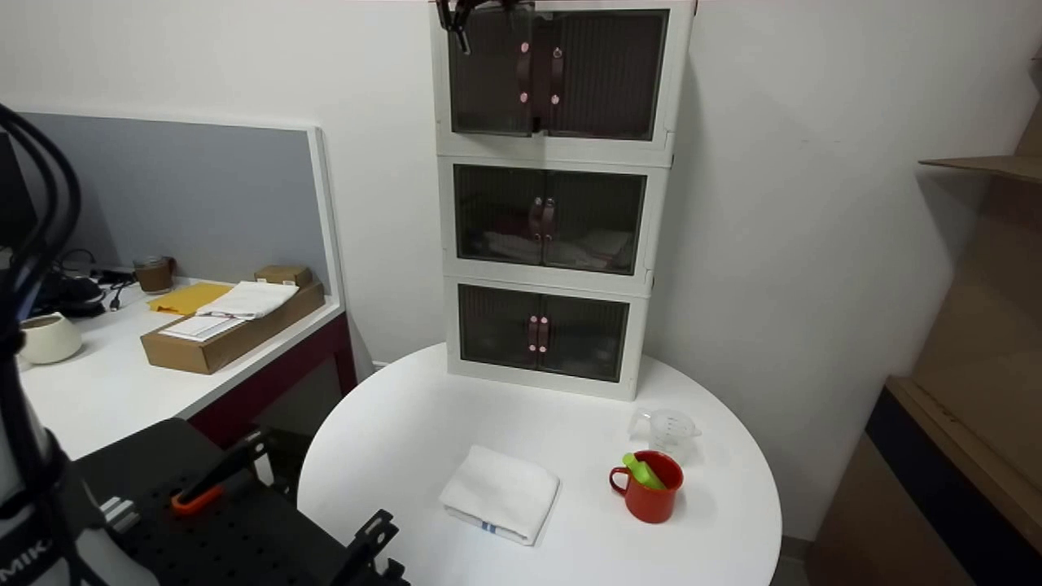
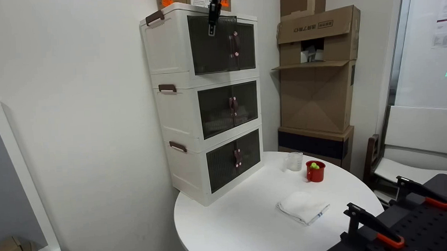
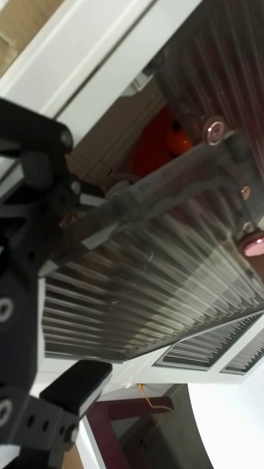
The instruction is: Open the doors to the compartment
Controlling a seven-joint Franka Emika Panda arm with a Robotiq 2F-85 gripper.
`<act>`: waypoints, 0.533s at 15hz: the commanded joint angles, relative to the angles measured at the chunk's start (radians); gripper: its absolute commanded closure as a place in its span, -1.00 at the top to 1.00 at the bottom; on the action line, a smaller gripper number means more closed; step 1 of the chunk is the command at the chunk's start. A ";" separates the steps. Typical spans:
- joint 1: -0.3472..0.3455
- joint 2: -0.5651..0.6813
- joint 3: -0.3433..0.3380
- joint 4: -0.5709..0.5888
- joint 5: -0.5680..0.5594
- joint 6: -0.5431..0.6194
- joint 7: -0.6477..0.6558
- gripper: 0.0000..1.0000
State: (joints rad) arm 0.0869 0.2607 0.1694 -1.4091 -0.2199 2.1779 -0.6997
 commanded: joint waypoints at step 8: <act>0.210 -0.026 -0.050 0.009 -0.433 -0.240 0.741 1.00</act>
State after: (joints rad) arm 0.2519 0.2380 0.1288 -1.4150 -0.5890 2.0519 -0.0923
